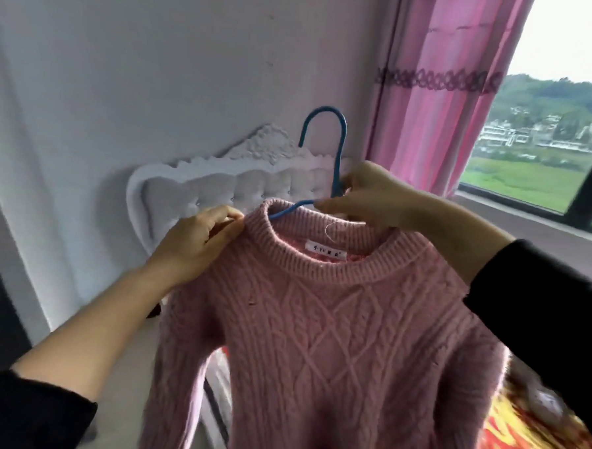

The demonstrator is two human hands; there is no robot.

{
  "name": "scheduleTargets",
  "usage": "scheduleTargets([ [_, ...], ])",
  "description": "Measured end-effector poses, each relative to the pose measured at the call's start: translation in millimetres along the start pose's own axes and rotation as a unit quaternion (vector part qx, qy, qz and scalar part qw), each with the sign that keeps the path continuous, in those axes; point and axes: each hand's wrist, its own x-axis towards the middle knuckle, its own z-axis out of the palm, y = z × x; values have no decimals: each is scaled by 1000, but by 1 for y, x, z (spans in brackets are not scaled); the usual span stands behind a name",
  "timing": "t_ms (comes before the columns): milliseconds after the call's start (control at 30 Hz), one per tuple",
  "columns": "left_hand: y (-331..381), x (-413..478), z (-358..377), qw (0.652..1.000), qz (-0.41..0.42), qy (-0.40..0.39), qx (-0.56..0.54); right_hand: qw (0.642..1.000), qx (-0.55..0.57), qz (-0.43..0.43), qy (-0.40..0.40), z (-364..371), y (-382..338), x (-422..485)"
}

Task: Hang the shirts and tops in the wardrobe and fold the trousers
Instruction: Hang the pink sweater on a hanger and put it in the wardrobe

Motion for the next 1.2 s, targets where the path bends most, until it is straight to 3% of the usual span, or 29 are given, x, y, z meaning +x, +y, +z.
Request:
scheduleTargets([
  [333, -165, -53, -172, 985, -119, 74, 102, 981, -142, -116, -62, 142, -204, 122],
  [700, -313, -58, -312, 957, -227, 100, 152, 979, -40, -150, -136, 264, -349, 237],
  [900, -389, -34, -371, 951, -242, 71, 182, 977, -8, -197, -84, 320, -410, 312],
  [1067, -452, -3, -431, 934, -262, 54, 238, 975, 120, -188, -23, 363, -463, 386],
  [1200, -493, 22, -486, 898, -259, 55, 351, 966, 124, -223, 28, 390, -518, 445],
])
